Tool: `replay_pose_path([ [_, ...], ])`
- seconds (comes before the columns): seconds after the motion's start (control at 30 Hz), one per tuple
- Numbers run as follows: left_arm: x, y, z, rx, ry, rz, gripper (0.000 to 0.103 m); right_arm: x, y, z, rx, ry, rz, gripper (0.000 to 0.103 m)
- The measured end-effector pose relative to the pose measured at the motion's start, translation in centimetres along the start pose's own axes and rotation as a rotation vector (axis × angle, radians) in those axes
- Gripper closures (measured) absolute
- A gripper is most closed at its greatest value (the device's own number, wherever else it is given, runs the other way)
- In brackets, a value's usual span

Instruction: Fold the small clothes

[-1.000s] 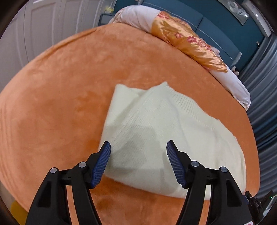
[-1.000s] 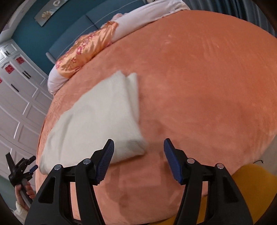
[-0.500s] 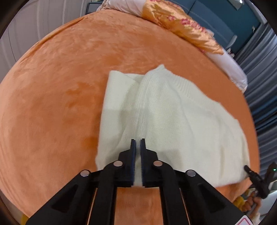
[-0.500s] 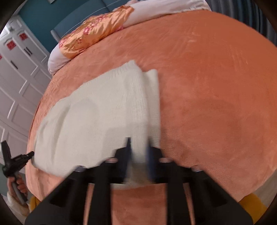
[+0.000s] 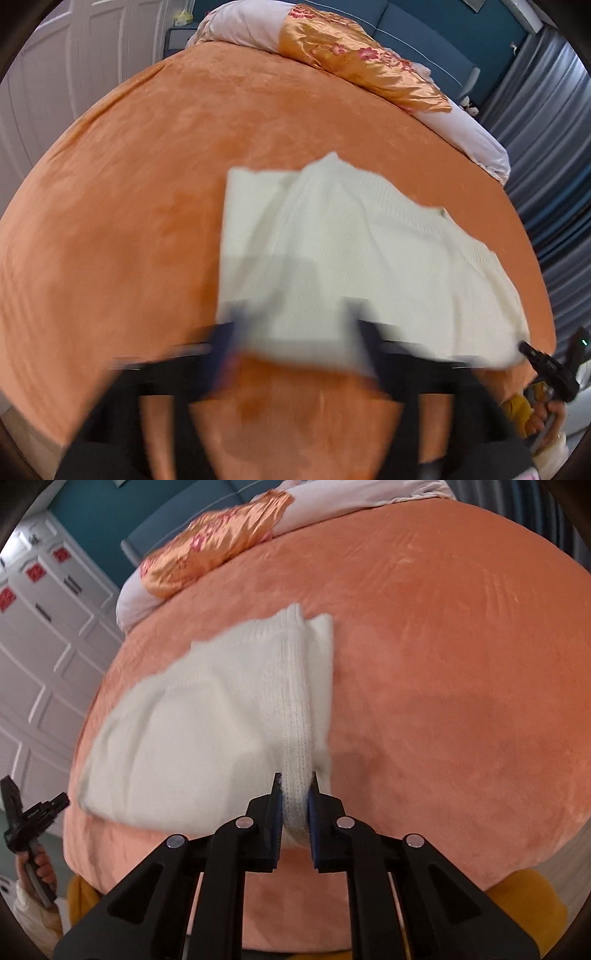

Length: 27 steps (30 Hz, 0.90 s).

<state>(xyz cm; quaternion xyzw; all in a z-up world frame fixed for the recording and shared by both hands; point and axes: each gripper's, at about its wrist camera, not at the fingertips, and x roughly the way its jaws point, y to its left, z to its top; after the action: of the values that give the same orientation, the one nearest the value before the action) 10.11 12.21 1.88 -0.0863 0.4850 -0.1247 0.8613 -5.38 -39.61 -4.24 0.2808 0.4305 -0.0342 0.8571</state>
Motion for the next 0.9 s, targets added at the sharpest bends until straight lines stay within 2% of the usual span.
replay_pose_path([
  [0.07, 1.8, -0.1, 1.2, 0.027, 0.003, 0.027, 0.024, -0.1, -0.2, 0.5, 0.019, -0.009, 0.014, 0.09],
  [0.13, 3.6, 0.1, 1.9, 0.028, 0.051, 0.003, 0.027, 0.0, -0.2, 0.5, 0.032, -0.009, 0.015, 0.09],
  [0.17, 4.3, 0.2, 2.0, 0.016, 0.07, -0.033, 0.041, -0.2, -0.4, 0.4, 0.035, -0.007, 0.016, 0.09],
  [0.2, 4.9, 0.3, 1.9, 0.005, 0.098, -0.075, 0.064, 0.0, -0.4, 0.4, 0.033, -0.004, 0.013, 0.09],
  [0.23, 5.1, 0.3, 1.8, 0.006, 0.111, -0.069, 0.076, 0.0, -0.4, 0.3, 0.03, -0.001, 0.009, 0.09],
  [0.27, 4.9, 0.4, 1.6, 0.011, 0.115, -0.06, 0.096, 0.0, -0.3, 0.4, 0.029, 0.001, 0.007, 0.09],
  [0.4, 2.1, 1.7, 0.3, -0.022, 0.092, -0.104, 0.098, 0.1, -0.3, 0.7, 0.024, 0.008, 0.018, 0.09],
  [0.53, -2.5, 3.0, -3.0, -0.046, 0.091, -0.135, 0.098, -1.4, -0.3, 0.4, -0.03, 0.019, 0.043, 0.091],
  [0.63, -3.4, 4.0, -6.1, -0.06, 0.137, -0.112, 0.099, -2.0, -0.4, -0.5, -0.081, 0.045, 0.002, 0.092],
  [0.7, -2.3, 4.0, -7.2, -0.037, 0.167, -0.043, 0.097, -0.8, -1.4, -1.2, -0.083, 0.084, -0.052, 0.092],
  [0.73, -1.6, 3.7, -7.6, -0.027, 0.169, -0.006, 0.097, -0.2, -1.7, -1.4, -0.079, 0.099, -0.077, 0.092],
  [0.8, -1.7, 3.3, -7.3, -0.062, 0.135, -0.001, 0.095, 0.1, -1.7, -1.5, -0.076, 0.099, -0.105, 0.089],
  [0.83, -2.2, 3.1, -7.0, -0.077, 0.114, -0.008, 0.092, -0.3, -1.1, -1.4, -0.088, 0.078, -0.109, 0.087],
  [0.87, -2.9, 3.0, -6.7, -0.092, 0.079, -0.031, 0.082, -0.7, -0.6, -1.3, -0.105, 0.06, -0.109, 0.078],
  [0.9, -3.6, 2.9, -6.3, -0.101, 0.049, -0.052, 0.063, -1.2, 0.1, -1.1, -0.133, 0.025, -0.1, 0.069],
])
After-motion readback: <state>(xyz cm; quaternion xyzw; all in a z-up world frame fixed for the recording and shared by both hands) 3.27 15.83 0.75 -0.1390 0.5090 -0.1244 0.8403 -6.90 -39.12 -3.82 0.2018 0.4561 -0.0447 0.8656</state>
